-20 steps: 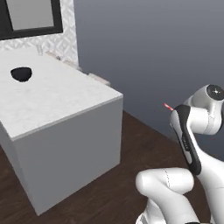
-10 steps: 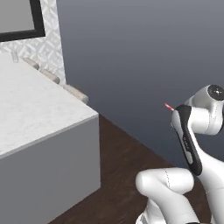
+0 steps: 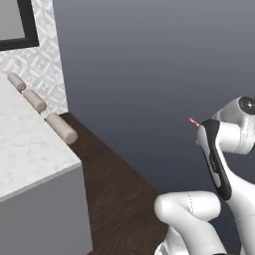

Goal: Take a straw from the drawer in front and place it inside the glass cup on the dining counter.

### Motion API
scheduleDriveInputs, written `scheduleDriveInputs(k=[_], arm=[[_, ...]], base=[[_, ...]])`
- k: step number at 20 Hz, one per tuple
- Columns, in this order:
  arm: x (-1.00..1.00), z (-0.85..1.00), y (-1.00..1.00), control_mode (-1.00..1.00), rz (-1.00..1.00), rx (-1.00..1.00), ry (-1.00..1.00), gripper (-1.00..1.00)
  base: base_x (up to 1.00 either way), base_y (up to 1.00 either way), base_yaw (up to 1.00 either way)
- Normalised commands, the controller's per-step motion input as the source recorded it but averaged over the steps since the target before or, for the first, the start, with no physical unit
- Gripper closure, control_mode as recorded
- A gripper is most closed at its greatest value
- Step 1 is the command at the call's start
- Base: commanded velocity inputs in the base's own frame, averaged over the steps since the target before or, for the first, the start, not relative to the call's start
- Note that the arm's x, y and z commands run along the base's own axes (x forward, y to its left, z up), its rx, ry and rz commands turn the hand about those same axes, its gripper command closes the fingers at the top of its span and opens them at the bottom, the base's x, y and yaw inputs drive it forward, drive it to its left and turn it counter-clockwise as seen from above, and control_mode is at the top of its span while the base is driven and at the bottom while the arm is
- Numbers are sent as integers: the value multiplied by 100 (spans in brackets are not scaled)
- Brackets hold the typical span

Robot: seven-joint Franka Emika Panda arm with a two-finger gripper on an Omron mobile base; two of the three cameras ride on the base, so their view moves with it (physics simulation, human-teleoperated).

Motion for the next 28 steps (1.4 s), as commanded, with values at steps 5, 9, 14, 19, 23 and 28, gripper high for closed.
scheduleDriveInputs(k=[5, 9, 14, 19, 23, 28], arm=[[0, 0, 0, 100, 0, 0, 0, 100], [0, 0, 0, 100, 0, 0, 0, 100], [0, 0, 0, 100, 0, 0, 0, 100], [0, 0, 0, 100, 0, 0, 0, 100], [0, 0, 0, 100, 0, 0, 0, 100], [0, 0, 0, 100, 0, 0, 0, 100]], base=[[100, -48, 29], [100, -38, 44], [100, -38, 47], [100, -41, 46], [100, -41, 46], [100, -44, 45]])
